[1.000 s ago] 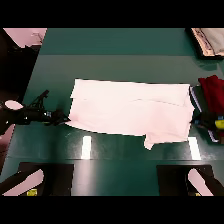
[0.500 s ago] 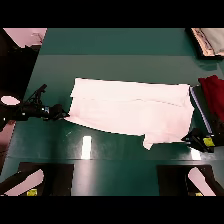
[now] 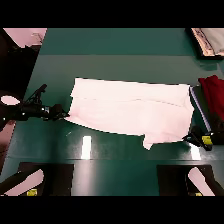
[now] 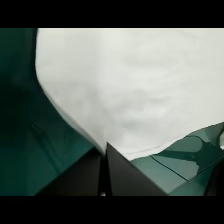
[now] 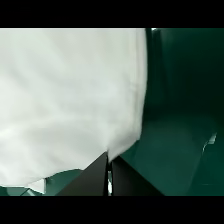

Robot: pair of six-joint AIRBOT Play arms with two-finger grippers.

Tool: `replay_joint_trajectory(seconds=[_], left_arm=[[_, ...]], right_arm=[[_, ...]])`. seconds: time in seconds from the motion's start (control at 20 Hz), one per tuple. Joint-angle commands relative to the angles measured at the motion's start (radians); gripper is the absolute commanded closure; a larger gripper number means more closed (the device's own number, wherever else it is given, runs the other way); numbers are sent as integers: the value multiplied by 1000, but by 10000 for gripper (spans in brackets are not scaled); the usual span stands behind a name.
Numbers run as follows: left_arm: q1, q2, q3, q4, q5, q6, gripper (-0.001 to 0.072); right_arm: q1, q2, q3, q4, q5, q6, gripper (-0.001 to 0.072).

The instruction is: Fold the shirts.

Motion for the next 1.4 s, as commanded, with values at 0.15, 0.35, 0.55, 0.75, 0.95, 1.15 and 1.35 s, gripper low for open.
replay_joint_trajectory(seconds=[0.15,0.35,0.55,0.75,0.95,1.15,1.35], left_arm=[[1,159,1,184,-98,-87,685],[1,370,1,382,-263,-186,685],[1,470,1,336,-315,-244,684],[-1,460,1,260,-145,-245,685],[-1,396,2,251,-11,-245,685],[-1,225,35,244,68,-244,685],[-1,26,199,228,97,-243,685]], right_arm=[[0,184,0,-2,169,-6,701],[25,334,65,-140,282,43,701],[151,329,232,-180,309,64,701],[327,154,399,-180,248,101,701],[512,-81,570,-205,180,119,701],[566,-283,738,-240,177,142,701],[557,-428,884,-239,182,146,701]])
